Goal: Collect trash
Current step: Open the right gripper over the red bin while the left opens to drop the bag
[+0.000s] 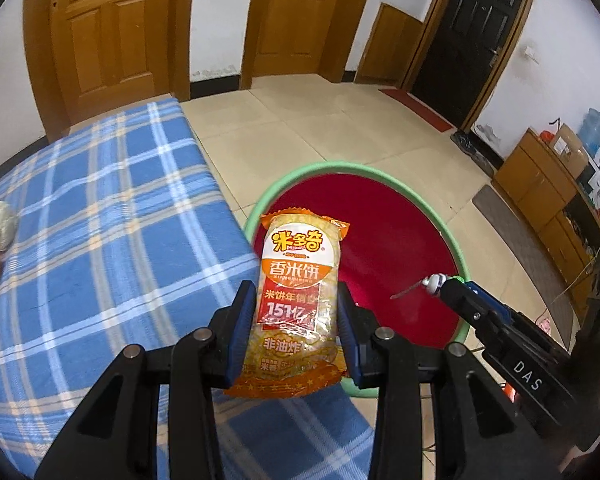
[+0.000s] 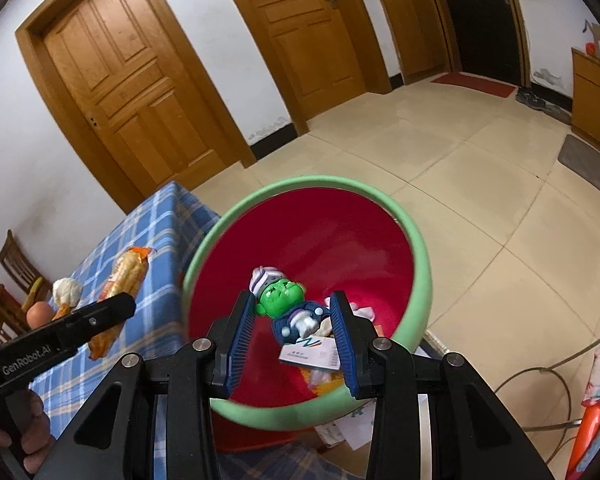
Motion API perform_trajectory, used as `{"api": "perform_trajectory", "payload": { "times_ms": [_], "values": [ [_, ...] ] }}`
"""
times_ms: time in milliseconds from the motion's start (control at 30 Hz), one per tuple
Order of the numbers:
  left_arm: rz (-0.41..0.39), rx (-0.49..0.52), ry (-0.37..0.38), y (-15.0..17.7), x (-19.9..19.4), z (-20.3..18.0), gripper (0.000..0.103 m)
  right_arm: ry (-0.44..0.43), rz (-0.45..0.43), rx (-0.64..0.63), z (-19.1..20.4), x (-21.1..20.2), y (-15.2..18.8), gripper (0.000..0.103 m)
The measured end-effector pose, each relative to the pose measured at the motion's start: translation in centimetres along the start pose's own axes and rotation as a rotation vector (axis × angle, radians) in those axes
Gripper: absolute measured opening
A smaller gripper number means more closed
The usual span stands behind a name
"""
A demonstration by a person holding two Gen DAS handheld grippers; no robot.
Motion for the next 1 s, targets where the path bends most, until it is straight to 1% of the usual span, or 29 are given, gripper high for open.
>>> {"api": "perform_trajectory", "payload": {
  "times_ms": [67,133,200,233,267,633,733,900,1000],
  "values": [
    [0.010,0.006,0.003,0.1,0.5,-0.3,0.039,0.004,0.007,0.008,-0.4,0.4,0.0,0.039],
    [0.005,0.021,0.002,0.2,0.6,-0.7,0.040,0.006,0.012,0.013,-0.7,0.7,0.1,0.040],
    [-0.008,0.037,0.001,0.1,0.5,-1.0,0.047,0.005,0.016,0.017,-0.9,0.7,0.3,0.040],
    [-0.013,0.038,0.001,0.0,0.5,-1.0,0.053,0.005,0.016,0.020,-0.9,0.8,0.3,0.041],
    [-0.019,0.035,0.000,-0.1,0.5,-0.9,0.057,0.004,0.015,0.025,-1.0,0.8,0.3,0.041],
    [-0.047,-0.022,-0.027,-0.7,-0.8,1.0,0.058,0.004,-0.001,0.031,-0.9,0.0,0.1,0.041],
    [-0.060,-0.033,-0.036,-0.8,-1.4,1.9,0.058,0.001,-0.007,0.028,-0.6,-0.3,0.0,0.044],
    [-0.081,-0.059,-0.059,-0.8,-2.7,3.8,0.058,-0.004,-0.016,0.018,0.3,-1.1,-0.1,0.045],
    [-0.096,-0.082,-0.080,-0.9,-3.5,5.5,0.058,-0.006,-0.024,0.013,0.9,-1.5,-0.1,0.049]
  ]
}}
Point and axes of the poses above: each gripper's, at about its wrist camera, not at the fingertips, and x roughly the way its jaws point, z to its left, y to its underside, the point moved 9 cm from there along x, roughly the way its jaws point, and after that the axes turned 8 degrees about -x, right-handed, at the moved point
